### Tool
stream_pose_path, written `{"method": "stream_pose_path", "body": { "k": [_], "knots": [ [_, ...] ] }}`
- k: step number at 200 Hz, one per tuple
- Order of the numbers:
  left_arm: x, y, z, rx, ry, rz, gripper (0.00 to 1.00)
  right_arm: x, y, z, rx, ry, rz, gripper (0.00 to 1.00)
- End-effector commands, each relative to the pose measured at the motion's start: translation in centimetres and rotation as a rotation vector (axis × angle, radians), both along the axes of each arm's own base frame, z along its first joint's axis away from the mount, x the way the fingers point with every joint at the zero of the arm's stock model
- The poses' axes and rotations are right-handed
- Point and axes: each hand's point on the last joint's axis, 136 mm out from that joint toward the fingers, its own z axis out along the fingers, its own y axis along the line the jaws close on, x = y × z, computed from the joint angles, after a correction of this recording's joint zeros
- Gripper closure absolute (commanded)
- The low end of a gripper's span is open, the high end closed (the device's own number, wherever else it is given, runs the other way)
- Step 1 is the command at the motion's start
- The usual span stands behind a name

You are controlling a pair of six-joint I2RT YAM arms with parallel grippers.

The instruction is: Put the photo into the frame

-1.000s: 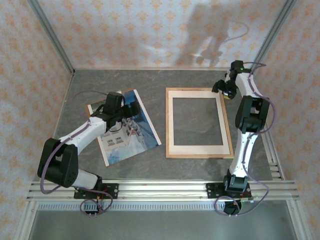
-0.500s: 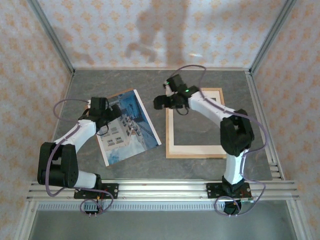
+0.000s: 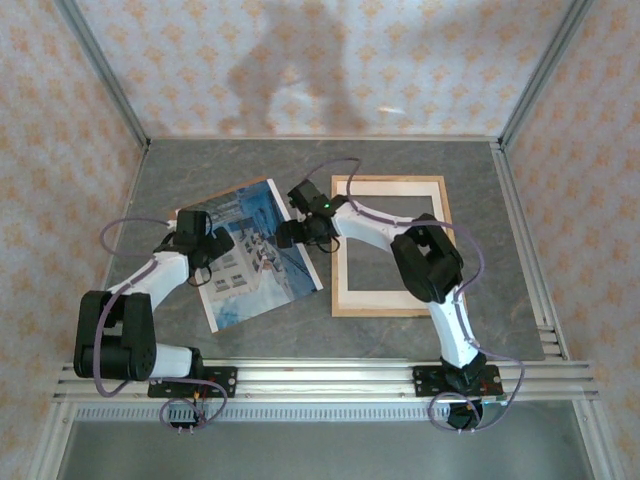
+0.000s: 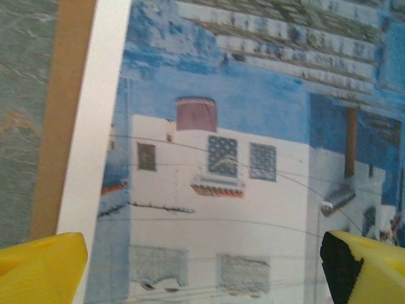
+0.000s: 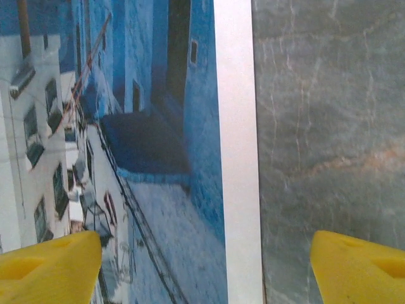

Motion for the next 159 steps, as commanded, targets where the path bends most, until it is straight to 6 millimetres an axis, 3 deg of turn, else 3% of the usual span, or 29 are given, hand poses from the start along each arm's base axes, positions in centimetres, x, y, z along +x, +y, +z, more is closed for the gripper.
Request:
{"method": "stream_pose_path", "body": {
  "k": [1,44,96,159],
  "knots": [
    [0.1,0.8,-0.6,0.023,0.024,0.031,0.04,2.3,0.9,0.7,0.019,-0.054,-0.066,0.15],
    [0.4,0.2,-2.0,-0.005,0.06,0.007,0.04,3.4,2.0,-0.7,0.034,-0.029,-0.092,0.16],
    [0.4,-1.6,-3.2,-0.106,0.05,-0.031,0.06,2.8,3.5,-2.4,0.09,0.046,-0.08,0.18],
    [0.8,-3.1,-3.0,-0.189,0.005,-0.052,0.08,3.4,3.8,-0.2,0.194,0.038,-0.113,0.2]
  ]
}}
